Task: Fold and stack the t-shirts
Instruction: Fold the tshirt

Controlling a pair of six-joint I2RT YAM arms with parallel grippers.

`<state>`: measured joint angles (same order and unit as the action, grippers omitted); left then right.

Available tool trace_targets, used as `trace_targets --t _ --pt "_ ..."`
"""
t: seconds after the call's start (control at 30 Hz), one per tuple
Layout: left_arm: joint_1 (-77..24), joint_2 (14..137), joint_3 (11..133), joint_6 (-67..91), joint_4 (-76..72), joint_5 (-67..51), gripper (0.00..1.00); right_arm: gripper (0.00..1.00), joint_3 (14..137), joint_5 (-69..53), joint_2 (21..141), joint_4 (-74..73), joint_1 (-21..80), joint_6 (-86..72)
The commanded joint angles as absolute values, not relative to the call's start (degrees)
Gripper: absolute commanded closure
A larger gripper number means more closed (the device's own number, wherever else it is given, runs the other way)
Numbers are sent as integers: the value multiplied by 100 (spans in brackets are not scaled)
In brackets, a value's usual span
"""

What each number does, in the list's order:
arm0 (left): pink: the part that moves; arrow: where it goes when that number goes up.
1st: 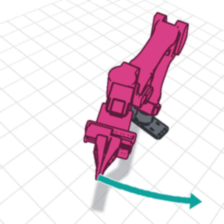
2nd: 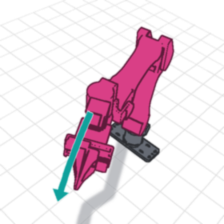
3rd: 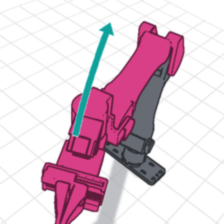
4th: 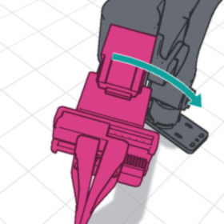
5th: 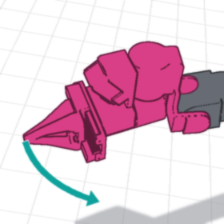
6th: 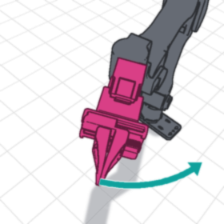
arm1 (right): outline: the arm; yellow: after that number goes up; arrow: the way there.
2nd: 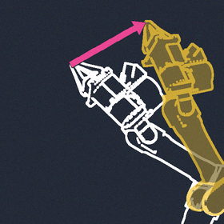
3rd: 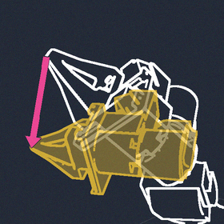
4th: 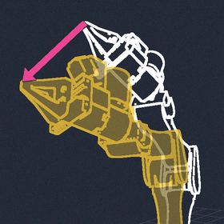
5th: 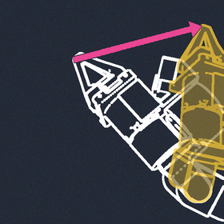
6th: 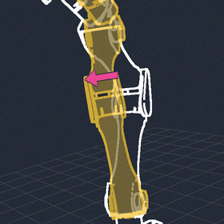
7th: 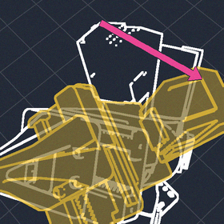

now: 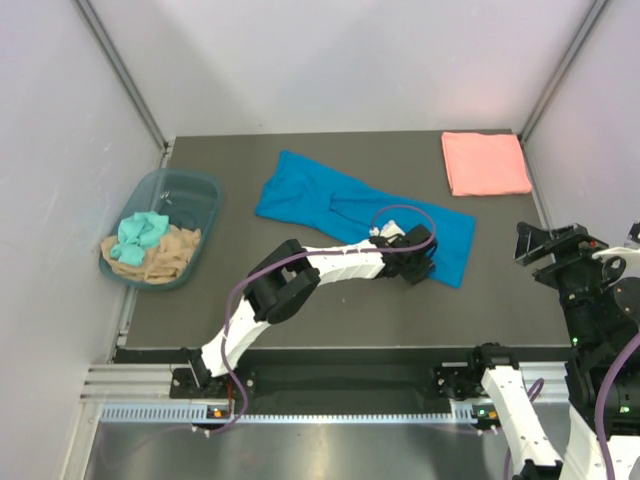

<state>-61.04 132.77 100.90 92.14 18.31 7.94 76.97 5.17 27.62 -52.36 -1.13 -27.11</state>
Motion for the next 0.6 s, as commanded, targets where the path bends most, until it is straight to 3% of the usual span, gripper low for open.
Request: trace_targets --t 0.0,0.13,0.23,0.43,0.5,0.57 --pt "-6126 13491 10257 9343 2171 914 65 24 7892 598 2707 -5247 -44 -2646" --pt "-6117 13535 10213 9422 2329 870 68 24 7945 615 2742 -5273 -44 -2654" --pt "-6100 13553 10213 9405 2373 896 80 24 7980 650 2768 -5291 -44 -2654" --pt "-6082 13579 10248 9369 2531 914 89 24 8191 756 2760 -5431 132 -2637" --pt "-6082 13579 10239 9334 2514 897 100 23 8218 800 2725 -5449 158 -2611" --pt "-6091 13579 10222 9290 2487 879 100 23 8218 800 2733 -5484 184 -2593"
